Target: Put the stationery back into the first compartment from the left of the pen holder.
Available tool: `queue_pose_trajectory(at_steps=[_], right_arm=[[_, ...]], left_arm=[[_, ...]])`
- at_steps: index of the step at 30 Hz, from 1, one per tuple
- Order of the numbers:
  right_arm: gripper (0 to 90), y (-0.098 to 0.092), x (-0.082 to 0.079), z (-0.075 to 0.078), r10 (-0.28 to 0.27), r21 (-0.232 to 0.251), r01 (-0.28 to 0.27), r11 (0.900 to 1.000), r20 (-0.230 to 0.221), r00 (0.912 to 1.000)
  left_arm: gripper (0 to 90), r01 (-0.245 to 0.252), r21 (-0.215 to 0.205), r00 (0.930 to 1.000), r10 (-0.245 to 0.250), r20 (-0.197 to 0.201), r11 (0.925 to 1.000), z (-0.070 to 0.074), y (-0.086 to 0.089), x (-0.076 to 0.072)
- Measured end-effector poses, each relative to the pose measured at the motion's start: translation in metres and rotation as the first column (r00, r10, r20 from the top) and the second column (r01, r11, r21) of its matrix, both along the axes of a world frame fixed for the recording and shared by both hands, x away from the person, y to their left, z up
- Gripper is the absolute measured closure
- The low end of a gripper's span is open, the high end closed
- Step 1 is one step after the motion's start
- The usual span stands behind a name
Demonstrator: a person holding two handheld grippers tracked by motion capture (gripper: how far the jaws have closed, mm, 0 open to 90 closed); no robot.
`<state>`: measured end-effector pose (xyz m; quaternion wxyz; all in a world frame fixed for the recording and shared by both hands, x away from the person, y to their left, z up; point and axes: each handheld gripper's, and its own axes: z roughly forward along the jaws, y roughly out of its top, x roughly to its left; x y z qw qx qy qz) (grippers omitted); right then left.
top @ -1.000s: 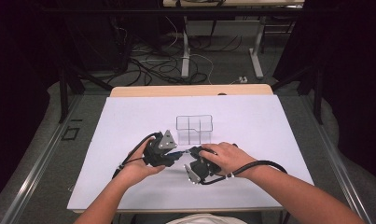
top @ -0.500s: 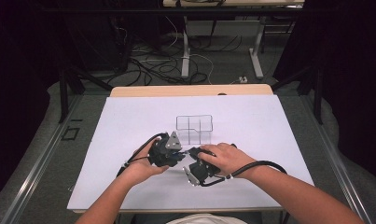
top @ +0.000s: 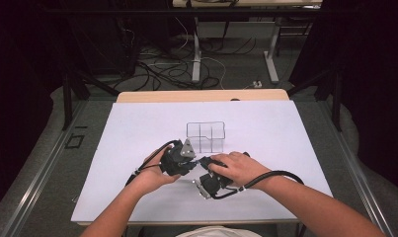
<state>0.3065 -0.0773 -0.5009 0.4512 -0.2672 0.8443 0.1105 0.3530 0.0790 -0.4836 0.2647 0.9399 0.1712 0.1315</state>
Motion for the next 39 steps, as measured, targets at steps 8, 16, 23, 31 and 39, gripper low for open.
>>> queue_pose_trajectory(at_steps=[8,16,23,31,39], right_arm=[[80.2,0.003,-0.001,-0.001,0.007,-0.011,-0.007,1.000,0.005,1.0000],[80.2,0.003,-0.001,-0.002,0.010,-0.012,-0.010,1.000,0.005,0.9999],[79.9,0.004,-0.001,-0.003,0.016,-0.014,-0.016,1.000,0.011,0.9998],[79.0,0.004,0.000,0.000,0.010,-0.002,-0.010,1.000,0.024,0.9997],[71.3,0.002,0.002,0.009,0.015,0.070,-0.018,0.997,0.039,0.9991]], left_arm=[[72.5,0.004,0.021,1.0000,-0.004,-0.003,0.9998,-0.003,-0.002,0.001],[74.2,0.038,0.056,0.9992,-0.039,0.008,0.9977,-0.003,-0.003,0.002],[76.9,0.047,0.069,0.9987,-0.048,0.014,0.9965,-0.004,-0.003,0.000],[78.9,0.044,0.045,0.9990,-0.044,0.012,0.9980,-0.001,-0.002,0.000],[79.6,-0.019,-0.006,0.9997,0.019,0.013,0.9998,0.005,0.004,0.005]])
